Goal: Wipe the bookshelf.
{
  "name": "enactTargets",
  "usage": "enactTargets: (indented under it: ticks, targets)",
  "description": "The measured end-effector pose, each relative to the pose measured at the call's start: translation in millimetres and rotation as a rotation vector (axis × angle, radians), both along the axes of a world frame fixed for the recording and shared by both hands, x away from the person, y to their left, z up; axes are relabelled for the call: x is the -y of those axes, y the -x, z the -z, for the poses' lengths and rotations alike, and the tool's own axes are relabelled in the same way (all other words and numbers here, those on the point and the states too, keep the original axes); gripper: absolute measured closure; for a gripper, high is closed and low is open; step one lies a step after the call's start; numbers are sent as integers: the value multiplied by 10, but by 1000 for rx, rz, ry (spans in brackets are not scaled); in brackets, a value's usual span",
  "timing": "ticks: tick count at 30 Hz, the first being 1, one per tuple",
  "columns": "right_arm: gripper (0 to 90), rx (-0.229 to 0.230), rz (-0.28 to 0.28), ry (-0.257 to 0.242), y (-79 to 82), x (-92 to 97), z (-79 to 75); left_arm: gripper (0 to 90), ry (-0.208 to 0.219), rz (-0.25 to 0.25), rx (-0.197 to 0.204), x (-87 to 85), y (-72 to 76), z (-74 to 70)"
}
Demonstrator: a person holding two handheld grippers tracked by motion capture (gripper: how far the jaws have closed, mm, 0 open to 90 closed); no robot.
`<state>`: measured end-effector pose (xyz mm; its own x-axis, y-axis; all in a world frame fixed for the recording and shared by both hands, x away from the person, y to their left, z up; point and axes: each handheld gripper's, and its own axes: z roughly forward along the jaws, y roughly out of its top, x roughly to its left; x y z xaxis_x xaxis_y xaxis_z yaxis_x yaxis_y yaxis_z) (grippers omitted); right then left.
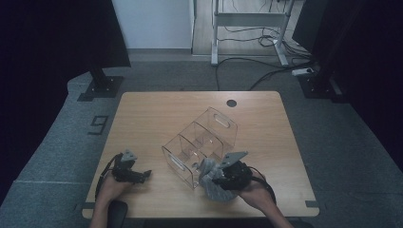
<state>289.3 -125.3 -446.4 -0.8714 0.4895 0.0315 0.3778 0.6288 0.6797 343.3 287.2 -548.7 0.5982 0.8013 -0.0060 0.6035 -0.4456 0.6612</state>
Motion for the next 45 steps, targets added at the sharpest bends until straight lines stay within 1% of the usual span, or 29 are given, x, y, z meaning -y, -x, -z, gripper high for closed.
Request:
enactTargets:
  ticks: [4,7,11,17,21,23,28,32,37,41,45]
  targets:
    - [631,4,35,-5,-27,167,-77,0,-1,-1,1,2,-1,0]
    - [631,11,72,-11,-51,300,-125,0,-1,-2,1,2,-3,0]
    - [631,16,122,-6,-103,491,-174,0,-1,-2,0,3,-4,0]
    - [630,37,222,-4,-217,785,-213,0,-1,-3,1,3,-4,0]
    - [630,47,284,6,-291,969,-240,0,-1,-3,0,4,-6,0]
    - [630,61,310,12,-328,1054,-251,0,-1,-4,0,4,-7,0]
    - [630,71,377,25,-406,1242,-257,0,-1,-7,0,6,-9,0]
    - [627,77,423,33,-462,1385,-234,0,0,-13,0,7,-14,0]
    - [626,77,479,54,-528,1517,-164,0,-2,-17,1,8,-16,0]
    - [626,73,507,56,-585,1576,-64,0,-1,-19,1,10,-17,0]
    - [624,59,526,65,-640,1594,93,0,-1,-22,1,11,-18,0]
